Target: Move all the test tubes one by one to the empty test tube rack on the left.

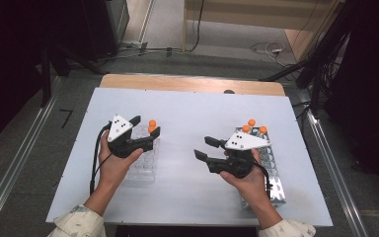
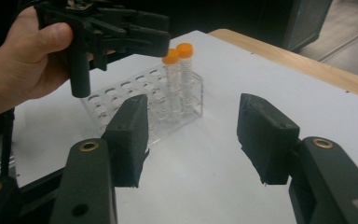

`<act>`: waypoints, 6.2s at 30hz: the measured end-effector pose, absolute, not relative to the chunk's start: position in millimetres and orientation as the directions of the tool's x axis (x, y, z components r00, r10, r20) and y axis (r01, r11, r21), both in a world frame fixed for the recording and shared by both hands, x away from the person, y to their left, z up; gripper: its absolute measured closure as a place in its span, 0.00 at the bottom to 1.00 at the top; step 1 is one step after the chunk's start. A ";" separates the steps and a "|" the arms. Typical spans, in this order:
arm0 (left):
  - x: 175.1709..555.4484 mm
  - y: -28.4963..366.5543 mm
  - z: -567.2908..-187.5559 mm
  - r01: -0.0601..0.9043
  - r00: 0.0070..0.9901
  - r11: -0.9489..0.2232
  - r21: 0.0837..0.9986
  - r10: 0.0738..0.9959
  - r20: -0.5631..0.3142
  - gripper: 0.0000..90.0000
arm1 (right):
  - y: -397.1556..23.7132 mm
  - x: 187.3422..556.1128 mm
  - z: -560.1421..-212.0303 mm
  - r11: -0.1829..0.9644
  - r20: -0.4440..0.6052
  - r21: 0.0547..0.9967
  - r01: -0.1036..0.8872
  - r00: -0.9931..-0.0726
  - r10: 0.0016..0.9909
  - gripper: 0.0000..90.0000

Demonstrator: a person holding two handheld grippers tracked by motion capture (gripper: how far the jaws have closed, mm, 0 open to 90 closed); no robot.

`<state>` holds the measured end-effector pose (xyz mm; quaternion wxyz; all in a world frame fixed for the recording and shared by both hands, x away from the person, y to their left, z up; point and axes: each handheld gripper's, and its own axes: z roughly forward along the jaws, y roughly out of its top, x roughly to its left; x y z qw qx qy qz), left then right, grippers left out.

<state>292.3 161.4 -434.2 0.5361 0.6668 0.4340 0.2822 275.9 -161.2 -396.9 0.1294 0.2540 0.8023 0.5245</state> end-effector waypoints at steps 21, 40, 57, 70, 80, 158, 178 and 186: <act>289.2 161.8 -432.9 0.273 0.473 -0.048 0.961 0.876 -0.090 0.23 | -236.9 290.5 -397.5 0.251 0.054 0.918 0.306 -0.725 0.687 0.46; 288.3 168.7 -432.5 0.295 0.472 -0.026 0.955 0.873 -0.122 0.17 | -283.9 303.1 -412.5 0.217 0.041 0.922 0.321 -0.636 0.770 0.29; 287.2 169.6 -432.0 0.290 0.464 -0.007 0.957 0.876 -0.134 0.17 | -316.8 324.0 -434.8 0.185 0.044 0.930 0.318 -0.595 0.803 0.35; 286.2 169.7 -432.4 0.283 0.464 -0.006 0.959 0.876 -0.132 0.17 | -316.7 338.0 -452.4 0.213 0.031 0.918 0.334 -0.597 0.801 0.51; 287.1 168.5 -433.7 0.287 0.465 -0.009 0.958 0.876 -0.132 0.17 | -317.9 344.6 -461.1 0.214 0.036 0.918 0.333 -0.609 0.792 0.59; 283.9 166.2 -429.7 0.274 0.488 -0.002 0.962 0.862 -0.137 0.17 | -302.0 317.1 -408.6 0.232 -0.047 0.943 0.239 -0.594 0.803 0.80; 280.9 164.0 -425.2 0.264 0.501 0.001 0.964 0.855 -0.138 0.17 | -290.8 296.9 -397.2 0.226 -0.011 0.939 0.259 -0.633 0.774 0.80; 280.1 162.6 -424.4 0.265 0.505 0.006 0.964 0.851 -0.144 0.17 | -273.8 292.3 -395.8 0.243 -0.015 0.938 0.247 -0.674 0.739 0.80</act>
